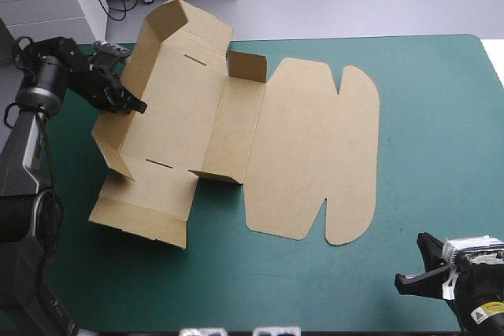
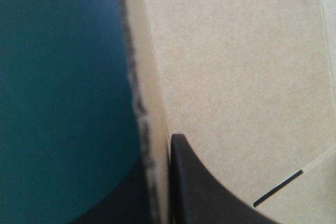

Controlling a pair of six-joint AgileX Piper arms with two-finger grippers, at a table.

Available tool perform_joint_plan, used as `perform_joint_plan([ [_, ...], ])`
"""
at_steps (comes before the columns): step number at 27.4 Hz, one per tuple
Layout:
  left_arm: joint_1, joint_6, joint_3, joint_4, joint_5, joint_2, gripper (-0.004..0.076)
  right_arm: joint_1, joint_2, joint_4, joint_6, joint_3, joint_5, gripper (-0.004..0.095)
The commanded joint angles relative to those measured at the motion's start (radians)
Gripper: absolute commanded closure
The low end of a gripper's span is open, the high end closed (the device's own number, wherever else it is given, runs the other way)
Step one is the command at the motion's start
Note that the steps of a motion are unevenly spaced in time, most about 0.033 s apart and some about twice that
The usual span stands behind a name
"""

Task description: Fold the box

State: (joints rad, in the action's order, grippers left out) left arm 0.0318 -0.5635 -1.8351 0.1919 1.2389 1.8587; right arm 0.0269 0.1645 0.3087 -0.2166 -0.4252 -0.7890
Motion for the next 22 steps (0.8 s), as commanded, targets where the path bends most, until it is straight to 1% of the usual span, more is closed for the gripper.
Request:
perform_joint_plan([
  [1, -0.112, -0.205, -0.116, -0.052, 0.042, -0.062, 0.0731, -0.003, 0.026, 0.02, -0.006, -0.029, 0.069, 0.0921],
  [2, -0.144, -0.229, -0.132, -0.076, 0.026, -0.062, 0.0731, -0.003, 0.036, 0.02, -0.011, -0.029, 0.065, 0.092],
  [6, -0.256, -0.234, -0.147, -0.181, -0.057, -0.062, 0.0731, -0.003, 0.079, 0.037, -0.039, -0.029, 0.065, 0.092],
  [11, -0.373, -0.258, -0.147, -0.396, -0.149, -0.059, 0.0731, -0.003, 0.127, 0.115, -0.142, -0.029, 0.075, 0.092],
  [14, -0.424, -0.258, -0.147, -0.498, -0.201, -0.059, 0.0731, -0.003, 0.143, 0.134, -0.147, -0.029, 0.095, 0.092],
  [19, -0.479, -0.256, -0.147, -0.574, -0.239, -0.059, 0.0731, -0.003, 0.153, 0.146, -0.147, -0.029, 0.104, 0.0919],
  [22, -0.544, -0.214, -0.128, -0.593, -0.265, -0.059, 0.0731, -0.003, 0.153, 0.132, -0.149, -0.029, 0.11, 0.092],
])
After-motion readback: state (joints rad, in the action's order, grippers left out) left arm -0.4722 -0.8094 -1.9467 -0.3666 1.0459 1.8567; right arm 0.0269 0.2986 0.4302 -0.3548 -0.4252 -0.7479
